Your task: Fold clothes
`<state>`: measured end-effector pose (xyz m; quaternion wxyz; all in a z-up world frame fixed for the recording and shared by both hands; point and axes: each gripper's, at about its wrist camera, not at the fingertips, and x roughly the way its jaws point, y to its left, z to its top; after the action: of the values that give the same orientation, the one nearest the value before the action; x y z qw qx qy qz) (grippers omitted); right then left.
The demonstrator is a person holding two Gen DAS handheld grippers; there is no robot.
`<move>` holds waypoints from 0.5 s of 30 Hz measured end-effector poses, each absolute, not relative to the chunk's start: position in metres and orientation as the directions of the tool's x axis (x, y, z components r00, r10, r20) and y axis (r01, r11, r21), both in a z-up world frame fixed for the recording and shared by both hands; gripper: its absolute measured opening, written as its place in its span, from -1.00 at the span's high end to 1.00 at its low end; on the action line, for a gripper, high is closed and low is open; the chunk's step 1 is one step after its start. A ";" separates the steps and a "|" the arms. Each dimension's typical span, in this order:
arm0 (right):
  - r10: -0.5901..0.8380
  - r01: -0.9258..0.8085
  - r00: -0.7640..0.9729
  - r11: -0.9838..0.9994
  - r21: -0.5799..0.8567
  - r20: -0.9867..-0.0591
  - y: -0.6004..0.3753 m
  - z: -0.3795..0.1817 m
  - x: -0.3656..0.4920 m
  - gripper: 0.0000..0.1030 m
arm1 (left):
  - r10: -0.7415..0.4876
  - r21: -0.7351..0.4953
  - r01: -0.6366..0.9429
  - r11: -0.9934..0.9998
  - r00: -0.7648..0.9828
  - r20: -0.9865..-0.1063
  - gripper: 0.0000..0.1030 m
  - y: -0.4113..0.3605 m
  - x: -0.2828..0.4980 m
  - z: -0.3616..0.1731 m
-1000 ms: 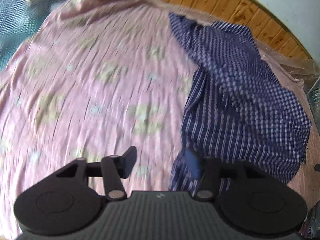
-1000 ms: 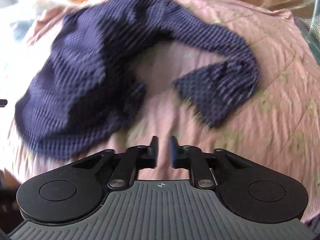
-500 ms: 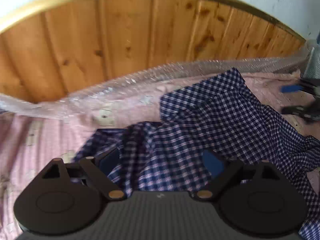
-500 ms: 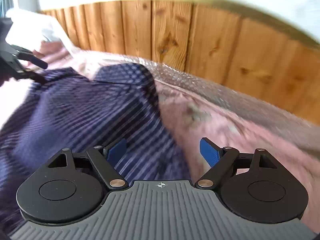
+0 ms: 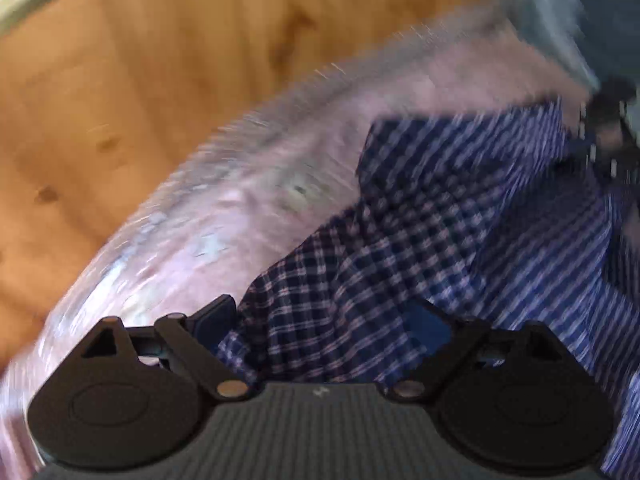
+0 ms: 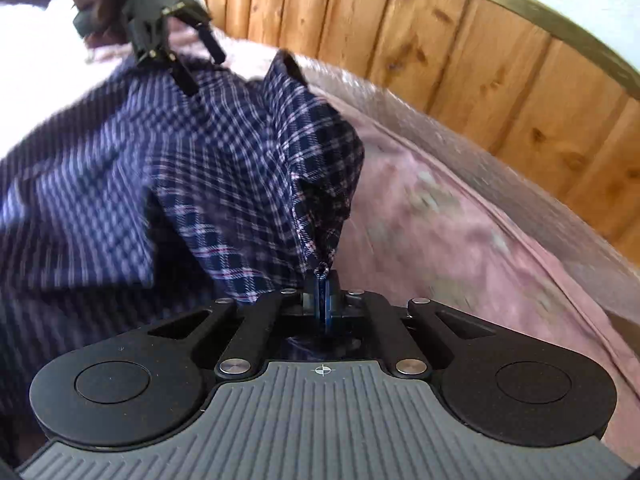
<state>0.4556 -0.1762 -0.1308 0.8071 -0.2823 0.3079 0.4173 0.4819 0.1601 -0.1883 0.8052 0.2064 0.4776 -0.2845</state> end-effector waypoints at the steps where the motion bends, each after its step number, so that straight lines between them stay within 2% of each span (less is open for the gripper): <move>1: 0.496 -0.845 0.469 0.494 -0.207 -0.731 -0.180 -0.133 0.451 1.00 | -0.268 0.041 0.664 0.746 0.356 -0.895 -0.86 0.160 0.489 -0.192; 6: 0.487 -0.825 0.482 0.533 -0.189 -0.729 -0.184 -0.138 0.454 1.00 | -0.318 -0.111 0.638 0.762 0.219 -0.922 -0.86 0.174 0.524 -0.209; 8: 0.500 -0.819 0.474 0.552 -0.155 -0.725 -0.185 -0.136 0.460 0.82 | -0.368 -0.231 0.555 0.799 0.148 -0.918 -0.86 0.194 0.533 -0.221; 9: 0.508 -0.814 0.472 0.565 -0.135 -0.721 -0.187 -0.135 0.463 0.46 | -0.399 -0.272 0.526 0.806 0.143 -0.906 -0.86 0.201 0.533 -0.224; 10: 0.514 -0.801 0.483 0.585 -0.122 -0.709 -0.190 -0.133 0.466 0.01 | -0.423 -0.295 0.512 0.807 0.151 -0.894 -0.80 0.207 0.531 -0.224; 11: 0.523 -0.788 0.497 0.606 -0.109 -0.693 -0.193 -0.132 0.469 -0.16 | -0.452 -0.328 0.495 0.804 0.152 -0.879 -0.73 0.213 0.529 -0.224; 12: 0.532 -0.779 0.505 0.620 -0.093 -0.680 -0.196 -0.131 0.473 -0.36 | -0.482 -0.363 0.477 0.800 0.152 -0.863 -0.36 0.219 0.527 -0.224; 13: 0.537 -0.776 0.501 0.626 -0.077 -0.678 -0.199 -0.132 0.477 -0.37 | -0.512 -0.398 0.459 0.794 0.152 -0.846 0.34 0.225 0.524 -0.224; 14: 0.540 -0.779 0.486 0.624 -0.062 -0.687 -0.200 -0.133 0.483 -0.37 | -0.530 -0.423 0.447 0.788 0.142 -0.836 0.54 0.229 0.519 -0.226; 15: 0.547 -0.788 0.462 0.614 -0.040 -0.698 -0.200 -0.135 0.489 -0.36 | -0.535 -0.423 0.451 0.786 0.155 -0.830 0.59 0.232 0.514 -0.225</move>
<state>0.4888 -0.2001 -0.1352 0.8355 -0.1819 0.3305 0.3996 0.5142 0.2321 -0.2254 0.7589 -0.0375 0.5632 -0.3248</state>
